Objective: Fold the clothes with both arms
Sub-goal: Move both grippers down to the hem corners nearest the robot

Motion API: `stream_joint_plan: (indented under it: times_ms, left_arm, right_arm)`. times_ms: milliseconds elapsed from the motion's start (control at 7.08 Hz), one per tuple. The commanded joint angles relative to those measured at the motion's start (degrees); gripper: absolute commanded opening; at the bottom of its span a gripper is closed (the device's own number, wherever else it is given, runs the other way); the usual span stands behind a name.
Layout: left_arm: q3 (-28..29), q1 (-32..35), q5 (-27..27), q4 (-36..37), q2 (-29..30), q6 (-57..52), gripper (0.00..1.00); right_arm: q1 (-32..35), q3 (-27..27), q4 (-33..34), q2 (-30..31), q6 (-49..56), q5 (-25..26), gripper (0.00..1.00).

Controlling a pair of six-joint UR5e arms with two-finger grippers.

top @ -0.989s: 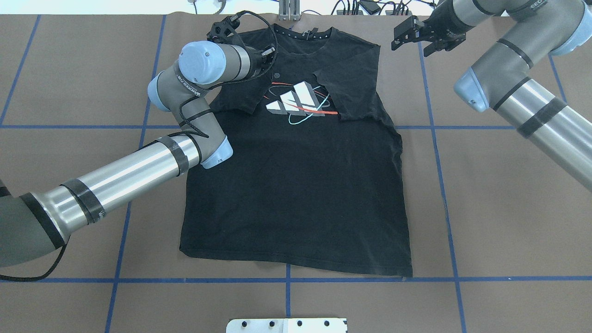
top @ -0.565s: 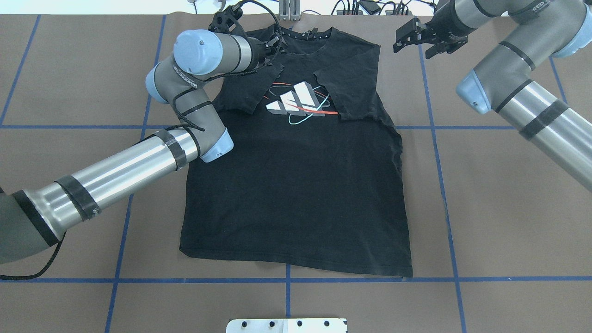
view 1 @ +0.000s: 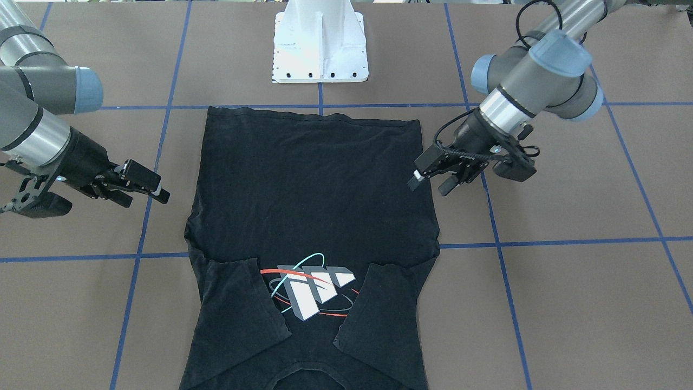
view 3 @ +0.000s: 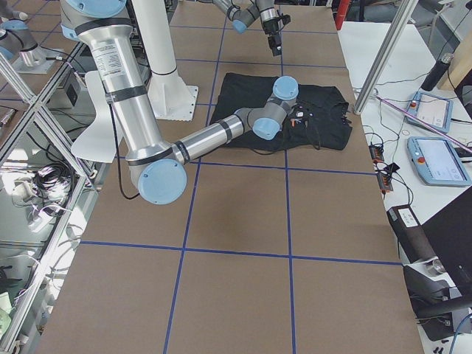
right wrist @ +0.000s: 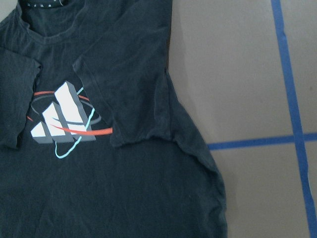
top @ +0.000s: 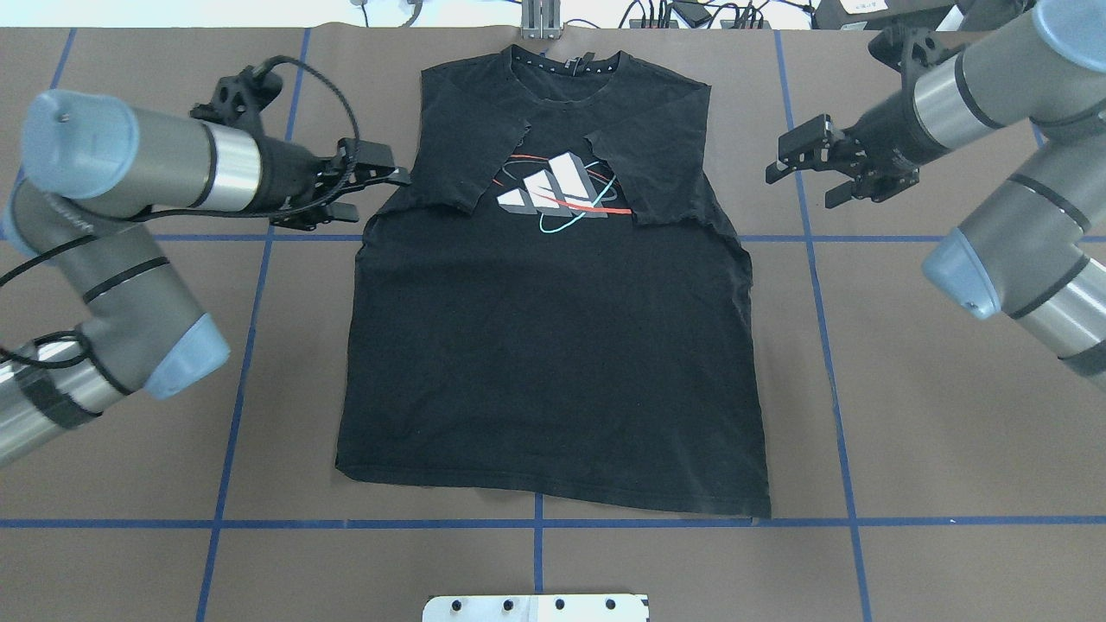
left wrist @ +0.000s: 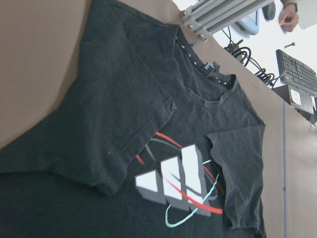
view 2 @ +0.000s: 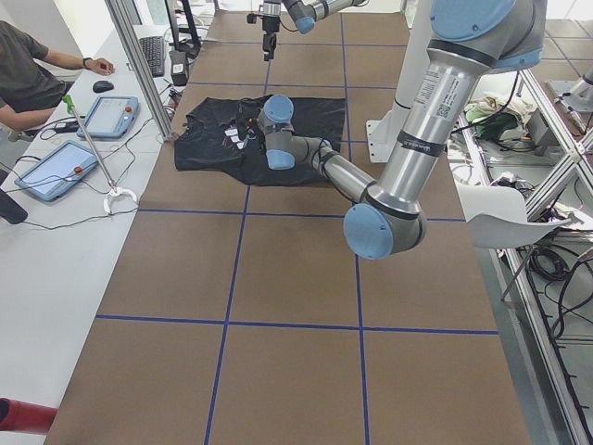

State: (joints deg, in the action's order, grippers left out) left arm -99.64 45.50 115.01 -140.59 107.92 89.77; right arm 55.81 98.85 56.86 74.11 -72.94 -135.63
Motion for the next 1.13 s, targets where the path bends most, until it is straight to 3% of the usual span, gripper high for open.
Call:
stream_joint_plan:
  times_ms: [0,424,707,989]
  left_arm:
    - [-7.15,-3.8,-3.53,0.67,-11.04,-0.91,0.99]
    - [-7.15,-20.23,-16.28,0.49,-12.21,5.31,0.99]
    - [-6.54,-25.7,-19.2,0.58,-12.21,7.17,0.98]
    - [-6.19,-26.42,-19.65,0.84,-12.3,7.09,0.96]
  right_arm:
    - [-6.56,7.39,-0.17,6.47,-6.59,1.85,1.0]
    - [-9.49,7.49,-0.17,6.84,-7.48,2.22,1.0]
    - [-9.49,7.49,-0.17,6.92,-7.48,1.95,1.0]
    - [-9.49,7.58,-0.17,7.01,-7.48,1.78,1.0]
